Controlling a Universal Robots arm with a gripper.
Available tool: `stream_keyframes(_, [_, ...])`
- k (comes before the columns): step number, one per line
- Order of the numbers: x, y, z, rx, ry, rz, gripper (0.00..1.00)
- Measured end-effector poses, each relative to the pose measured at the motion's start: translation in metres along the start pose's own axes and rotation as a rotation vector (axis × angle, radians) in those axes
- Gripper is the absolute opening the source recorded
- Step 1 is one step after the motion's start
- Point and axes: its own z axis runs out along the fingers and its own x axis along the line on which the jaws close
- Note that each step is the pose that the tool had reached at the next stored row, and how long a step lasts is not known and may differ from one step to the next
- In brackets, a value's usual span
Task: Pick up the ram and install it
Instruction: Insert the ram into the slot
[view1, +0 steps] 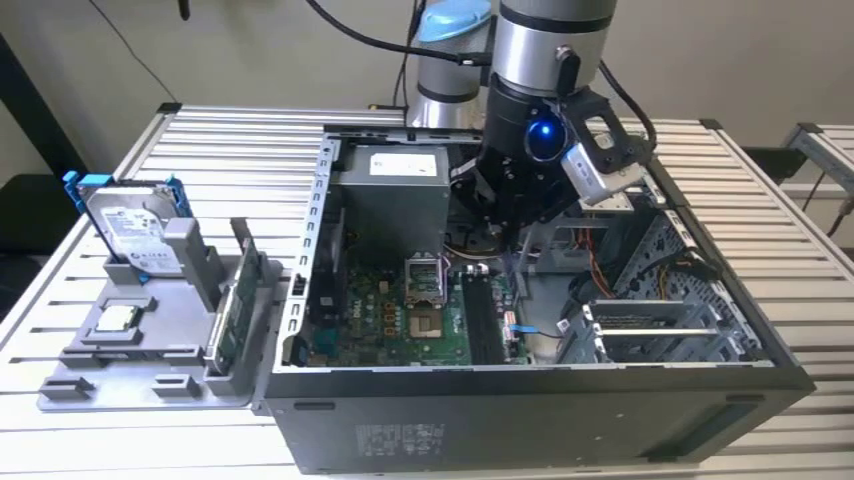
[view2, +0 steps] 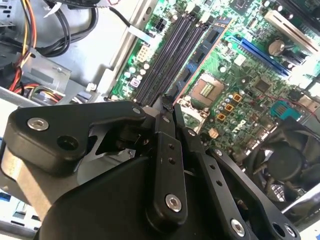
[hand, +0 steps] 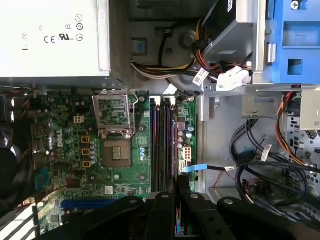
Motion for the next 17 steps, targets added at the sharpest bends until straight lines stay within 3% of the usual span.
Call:
stream_keyframes(9, [0.0007, 0.0028, 0.0161, 0.0015, -0.0036, 0.000, 0.14])
stream_keyframes(14, [0.0006, 0.0054, 0.0227, 0.0253, -0.0044, -0.001, 0.14])
stream_keyframes(17, [0.0008, 0.0070, 0.0280, 0.0271, -0.0044, -0.001, 0.14])
